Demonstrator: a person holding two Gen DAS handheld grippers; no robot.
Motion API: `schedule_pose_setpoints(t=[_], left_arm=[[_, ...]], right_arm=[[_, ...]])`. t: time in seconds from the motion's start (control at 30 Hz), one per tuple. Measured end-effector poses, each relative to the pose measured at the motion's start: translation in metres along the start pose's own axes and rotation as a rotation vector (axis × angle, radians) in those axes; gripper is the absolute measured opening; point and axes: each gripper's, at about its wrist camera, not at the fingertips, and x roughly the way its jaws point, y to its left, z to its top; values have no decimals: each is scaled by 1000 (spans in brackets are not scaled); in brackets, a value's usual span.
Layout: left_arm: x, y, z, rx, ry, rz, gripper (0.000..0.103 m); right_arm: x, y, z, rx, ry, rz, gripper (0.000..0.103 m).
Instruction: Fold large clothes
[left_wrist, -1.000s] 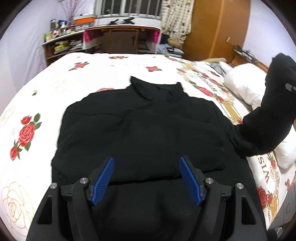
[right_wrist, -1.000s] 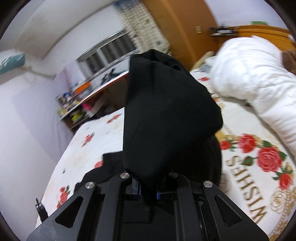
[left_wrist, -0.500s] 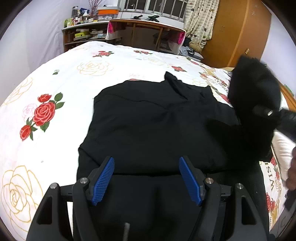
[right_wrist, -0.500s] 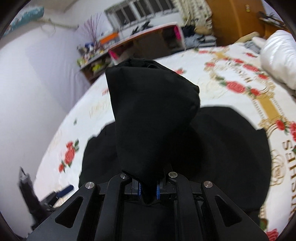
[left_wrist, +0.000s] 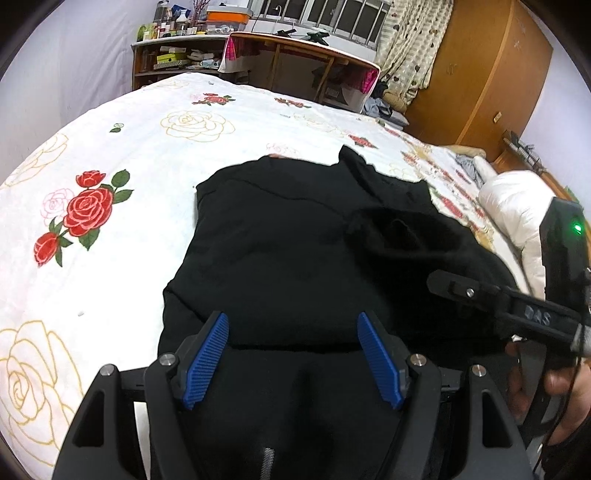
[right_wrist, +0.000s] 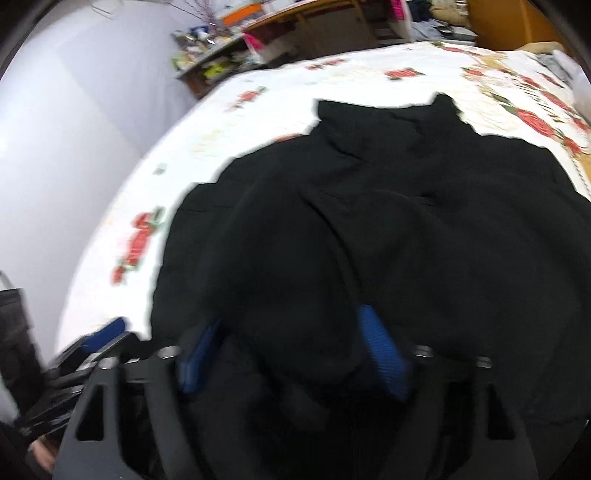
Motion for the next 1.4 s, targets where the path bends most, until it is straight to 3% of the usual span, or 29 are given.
schedule_pose_setpoints(t=[0.13, 0.23, 0.43, 0.53, 0.57, 0.6, 0.63, 0.7, 0.73, 0.8, 0.87, 1.0, 1.07, 1.13, 1.27, 1.4], left_arm=[[-9, -5, 9, -25, -20, -47, 75], [-8, -13, 18, -49, -19, -97, 75], [26, -50, 35, -54, 41, -220, 77], [60, -71, 36, -30, 103, -226, 76], [69, -76, 35, -15, 121, -223, 65], [82, -82, 33, 14, 145, -196, 23], [90, -87, 31, 37, 167, -183, 15], [89, -90, 35, 62, 134, -170, 11], [79, -91, 40, 82, 81, -167, 10], [55, -92, 50, 119, -32, -151, 10], [50, -87, 54, 137, -66, -142, 10], [89, -61, 38, 94, 47, -82, 11], [99, -48, 26, 50, 72, -97, 12], [100, -42, 20, 46, 55, -97, 16], [88, -40, 13, 45, 47, -56, 17], [56, -25, 12, 16, 11, -4, 16]], right_arm=[[-26, 12, 2, -45, -59, 45, 76], [-52, 1, 3, -22, -120, 14, 76], [-94, -65, -10, 53, -174, -173, 76], [-107, -101, -20, 110, -179, -238, 76], [-112, -109, -24, 125, -180, -251, 76], [-114, -119, -28, 142, -179, -266, 76], [-115, -128, -32, 159, -176, -276, 76], [-118, -140, -37, 184, -166, -286, 71], [-119, -146, -40, 197, -161, -292, 65], [-124, -153, -43, 208, -175, -297, 61], [-125, -156, -42, 217, -191, -292, 56], [-105, -156, -43, 208, -176, -303, 49], [-84, -160, -45, 188, -111, -324, 44], [-65, -164, -49, 159, -42, -350, 43], [-60, -156, -49, 94, -10, -405, 43], [-90, -151, -47, 112, -80, -399, 43]])
